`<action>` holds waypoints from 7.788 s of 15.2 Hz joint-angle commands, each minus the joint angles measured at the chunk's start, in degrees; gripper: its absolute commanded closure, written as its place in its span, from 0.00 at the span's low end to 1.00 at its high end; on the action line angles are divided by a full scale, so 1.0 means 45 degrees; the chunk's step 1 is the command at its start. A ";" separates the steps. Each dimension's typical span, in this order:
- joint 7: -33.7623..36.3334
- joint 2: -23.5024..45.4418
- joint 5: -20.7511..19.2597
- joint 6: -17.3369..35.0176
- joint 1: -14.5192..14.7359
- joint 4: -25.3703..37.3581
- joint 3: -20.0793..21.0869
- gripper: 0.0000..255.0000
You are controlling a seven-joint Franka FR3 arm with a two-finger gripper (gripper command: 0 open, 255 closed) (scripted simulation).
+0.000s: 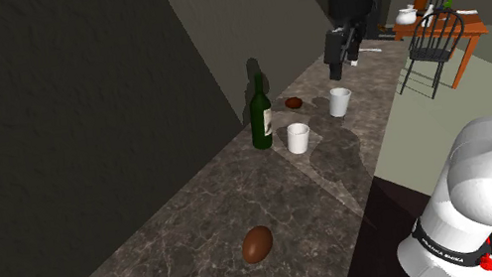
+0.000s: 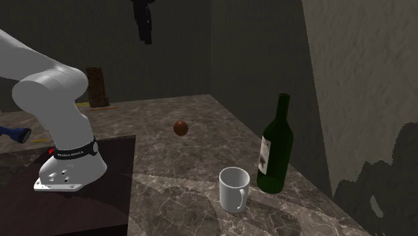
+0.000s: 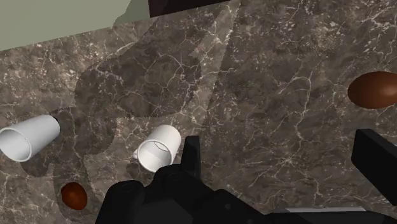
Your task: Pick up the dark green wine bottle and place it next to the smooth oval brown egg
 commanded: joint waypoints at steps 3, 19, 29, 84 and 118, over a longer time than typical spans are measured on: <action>-0.0316 0.0688 -0.0157 0.0688 -0.0078 0.0100 -0.0348 0.00; -0.3046 0.7412 0.0087 0.4781 -0.0383 0.3406 -0.2711 0.00; -0.5040 1.2375 0.1735 0.5397 -0.0862 0.7867 -0.3466 0.00; -0.5631 1.5605 0.2706 0.1608 -0.1674 1.4861 -0.3477 1.00; 0.0199 0.6527 0.1261 -0.3566 0.1409 1.1156 -0.0467 1.00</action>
